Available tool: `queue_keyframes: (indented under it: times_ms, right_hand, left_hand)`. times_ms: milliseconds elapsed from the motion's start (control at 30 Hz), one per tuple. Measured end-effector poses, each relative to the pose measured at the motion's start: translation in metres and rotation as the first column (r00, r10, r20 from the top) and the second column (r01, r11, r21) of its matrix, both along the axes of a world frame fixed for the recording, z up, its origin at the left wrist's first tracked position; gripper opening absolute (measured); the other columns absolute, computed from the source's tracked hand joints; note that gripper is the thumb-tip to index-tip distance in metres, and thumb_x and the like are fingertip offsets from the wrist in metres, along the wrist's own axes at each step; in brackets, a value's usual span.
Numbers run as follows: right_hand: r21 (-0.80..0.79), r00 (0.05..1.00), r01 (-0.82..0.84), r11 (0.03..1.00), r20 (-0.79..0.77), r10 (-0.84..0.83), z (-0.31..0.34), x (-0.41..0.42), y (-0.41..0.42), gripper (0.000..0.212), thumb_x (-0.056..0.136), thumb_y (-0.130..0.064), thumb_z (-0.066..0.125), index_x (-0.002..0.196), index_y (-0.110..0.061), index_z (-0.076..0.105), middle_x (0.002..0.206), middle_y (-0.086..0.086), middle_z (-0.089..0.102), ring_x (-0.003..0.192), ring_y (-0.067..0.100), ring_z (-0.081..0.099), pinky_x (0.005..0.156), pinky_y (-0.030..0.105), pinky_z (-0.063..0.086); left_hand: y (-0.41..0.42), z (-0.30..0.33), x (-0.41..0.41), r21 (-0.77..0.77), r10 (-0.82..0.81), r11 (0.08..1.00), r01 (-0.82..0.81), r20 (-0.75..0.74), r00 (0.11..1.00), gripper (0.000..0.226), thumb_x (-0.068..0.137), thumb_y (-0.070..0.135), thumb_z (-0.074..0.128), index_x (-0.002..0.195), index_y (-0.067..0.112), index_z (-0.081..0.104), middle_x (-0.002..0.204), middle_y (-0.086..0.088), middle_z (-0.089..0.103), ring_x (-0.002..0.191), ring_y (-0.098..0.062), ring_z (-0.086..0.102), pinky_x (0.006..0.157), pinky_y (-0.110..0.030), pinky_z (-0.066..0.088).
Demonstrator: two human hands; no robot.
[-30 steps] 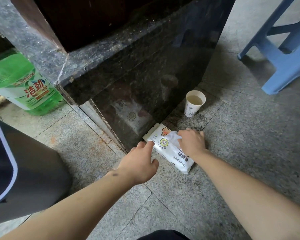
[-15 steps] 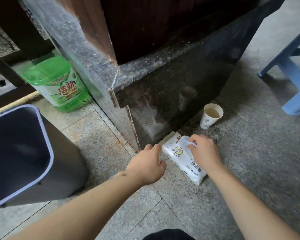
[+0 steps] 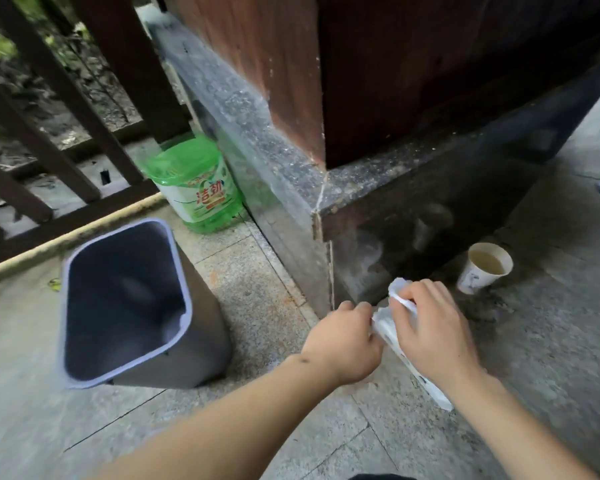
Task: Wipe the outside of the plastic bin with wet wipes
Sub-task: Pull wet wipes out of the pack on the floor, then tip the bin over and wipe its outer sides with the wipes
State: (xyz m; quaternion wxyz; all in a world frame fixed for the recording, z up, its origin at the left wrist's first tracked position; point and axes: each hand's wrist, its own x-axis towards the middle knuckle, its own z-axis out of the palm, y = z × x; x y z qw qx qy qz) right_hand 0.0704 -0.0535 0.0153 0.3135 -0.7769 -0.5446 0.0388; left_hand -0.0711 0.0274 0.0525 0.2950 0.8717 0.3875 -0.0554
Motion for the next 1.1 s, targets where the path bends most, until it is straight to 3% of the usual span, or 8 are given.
queue_keyframes:
  times_ms: [133,267,400,567,767,933,1000,1100]
  right_hand:
    - [-0.012,0.927,-0.128,0.992,-0.357,0.116,0.012,-0.081,0.045,0.021,0.093,-0.045,0.041,0.080,-0.029,0.039,0.078,-0.013,0.051,0.076,0.012,0.048,0.056,0.020,0.031]
    - [-0.019,0.820,-0.162,0.987,-0.559,0.124,0.027,-0.169,0.111,0.024,0.092,-0.042,0.037,0.087,-0.019,0.041,0.084,0.009,0.062,0.085,0.033,0.059,0.065,0.037,0.034]
    - [-0.131,0.879,-0.140,0.981,-0.472,0.063,0.036,-0.216,0.162,0.020,0.102,-0.023,0.046,0.089,-0.010,0.039,0.094,0.030,0.065,0.093,0.047,0.062,0.066,0.042,0.035]
    - [-0.336,0.974,-0.153,0.929,-0.211,0.084,0.064,-0.224,0.200,0.026,0.101,-0.034,0.047,0.088,-0.014,0.036,0.098,0.028,0.068,0.097,0.049,0.064,0.070,0.046,0.041]
    - [-0.397,0.995,-0.083,0.914,-0.087,0.053,0.074,-0.207,0.242,0.024,0.099,-0.031,0.047,0.092,-0.010,0.036,0.102,0.027,0.067,0.097,0.048,0.064,0.069,0.044,0.041]
    - [-0.330,0.933,-0.066,0.941,-0.354,-0.059,0.051,-0.187,0.259,0.023,0.093,-0.023,0.059,0.097,-0.004,0.047,0.101,0.023,0.063,0.096,0.041,0.060,0.069,0.038,0.040]
    - [-0.278,0.865,-0.077,0.957,-0.497,-0.075,0.042,-0.187,0.255,0.021,0.088,-0.019,0.064,0.083,-0.003,0.052,0.083,0.016,0.061,0.080,0.033,0.057,0.061,0.036,0.036]
    - [-0.212,0.733,-0.024,0.977,-0.668,-0.127,0.034,-0.194,0.247,0.030,0.083,-0.007,0.061,0.061,-0.012,0.040,0.058,0.003,0.044,0.060,0.026,0.043,0.055,0.034,0.032]
  left_hand:
    - [0.031,0.039,-0.064,0.008,0.243,0.970,-0.244,0.082,0.967,0.028,0.084,0.042,0.042,0.104,0.023,0.050,0.096,-0.005,0.069,0.089,-0.030,0.063,0.067,-0.037,0.047]
    - [0.067,0.069,-0.164,0.130,0.498,0.840,-0.527,0.202,0.843,0.015,0.081,0.036,0.043,0.090,0.029,0.052,0.083,0.004,0.068,0.082,-0.024,0.063,0.066,-0.035,0.048]
    - [0.092,0.071,-0.224,0.080,0.677,0.695,-0.715,0.263,0.688,0.008,0.082,0.031,0.047,0.083,0.025,0.053,0.084,0.001,0.068,0.081,-0.025,0.062,0.070,-0.037,0.052]
    - [0.106,0.066,-0.242,-0.114,0.790,0.594,-0.797,0.274,0.549,0.016,0.076,0.034,0.042,0.082,0.023,0.052,0.082,0.001,0.068,0.081,-0.024,0.063,0.072,-0.038,0.051]
    - [0.133,0.050,-0.223,-0.151,0.817,0.572,-0.806,0.190,0.544,0.014,0.084,0.033,0.050,0.091,0.020,0.049,0.096,-0.001,0.066,0.095,-0.027,0.060,0.078,-0.037,0.048]
    - [0.167,0.024,-0.193,-0.282,0.878,0.470,-0.836,0.055,0.475,0.041,0.085,0.045,0.055,0.106,0.010,0.051,0.112,-0.010,0.064,0.105,-0.032,0.060,0.076,-0.035,0.045]
    - [0.165,0.013,-0.181,-0.308,0.874,0.465,-0.830,0.008,0.487,0.040,0.085,0.040,0.055,0.109,0.008,0.052,0.116,-0.011,0.062,0.107,-0.031,0.059,0.077,-0.035,0.046]
    - [0.159,0.002,-0.172,-0.278,0.870,0.467,-0.840,-0.030,0.493,0.033,0.090,0.028,0.046,0.114,0.007,0.055,0.122,-0.012,0.060,0.110,-0.032,0.059,0.092,-0.041,0.050]
